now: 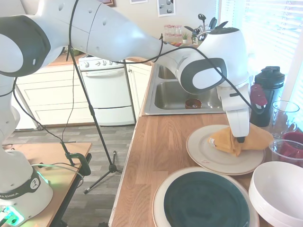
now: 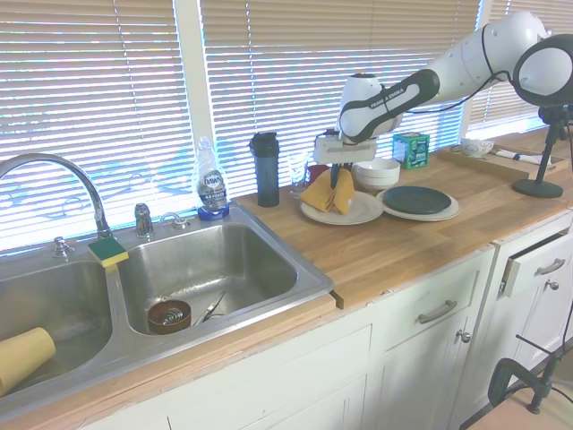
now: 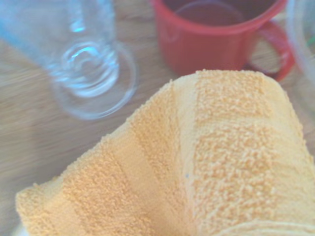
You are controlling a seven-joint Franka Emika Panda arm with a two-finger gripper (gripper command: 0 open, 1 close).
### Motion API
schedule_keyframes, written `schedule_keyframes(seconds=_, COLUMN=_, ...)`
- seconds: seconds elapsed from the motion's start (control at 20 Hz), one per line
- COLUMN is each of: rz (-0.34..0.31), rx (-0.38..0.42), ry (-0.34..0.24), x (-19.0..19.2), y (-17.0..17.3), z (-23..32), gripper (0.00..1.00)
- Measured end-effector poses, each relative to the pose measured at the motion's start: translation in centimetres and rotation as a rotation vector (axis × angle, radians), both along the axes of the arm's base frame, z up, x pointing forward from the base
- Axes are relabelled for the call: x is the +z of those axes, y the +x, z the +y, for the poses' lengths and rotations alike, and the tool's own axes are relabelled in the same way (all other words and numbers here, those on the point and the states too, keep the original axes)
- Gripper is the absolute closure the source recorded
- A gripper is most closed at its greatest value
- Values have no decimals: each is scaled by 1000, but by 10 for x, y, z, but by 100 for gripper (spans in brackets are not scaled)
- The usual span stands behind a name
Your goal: Wipe the white plate in clockwise motion
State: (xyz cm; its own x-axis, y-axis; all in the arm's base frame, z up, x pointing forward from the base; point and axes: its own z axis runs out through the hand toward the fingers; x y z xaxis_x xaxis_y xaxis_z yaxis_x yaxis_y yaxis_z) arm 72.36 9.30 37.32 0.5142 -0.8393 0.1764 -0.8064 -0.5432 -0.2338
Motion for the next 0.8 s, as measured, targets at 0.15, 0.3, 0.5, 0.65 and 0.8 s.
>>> schedule_keyframes(seconds=0.15, rz=2, rx=-9, ry=-19, x=-1, y=1, z=-10, gripper=100)
schedule_keyframes(seconds=0.3, rz=10, rx=-8, ry=-42, x=-3, y=0, z=-16, gripper=100)
schedule_keyframes(seconds=0.5, rz=37, rx=3, ry=-75, x=-6, y=-15, z=-20, gripper=100)
schedule_keyframes(seconds=0.65, rz=64, rx=4, ry=-95, x=-6, y=-37, z=-25, gripper=100)
schedule_keyframes(seconds=0.8, rz=86, rx=11, ry=-105, x=-3, y=-62, z=-27, gripper=100)
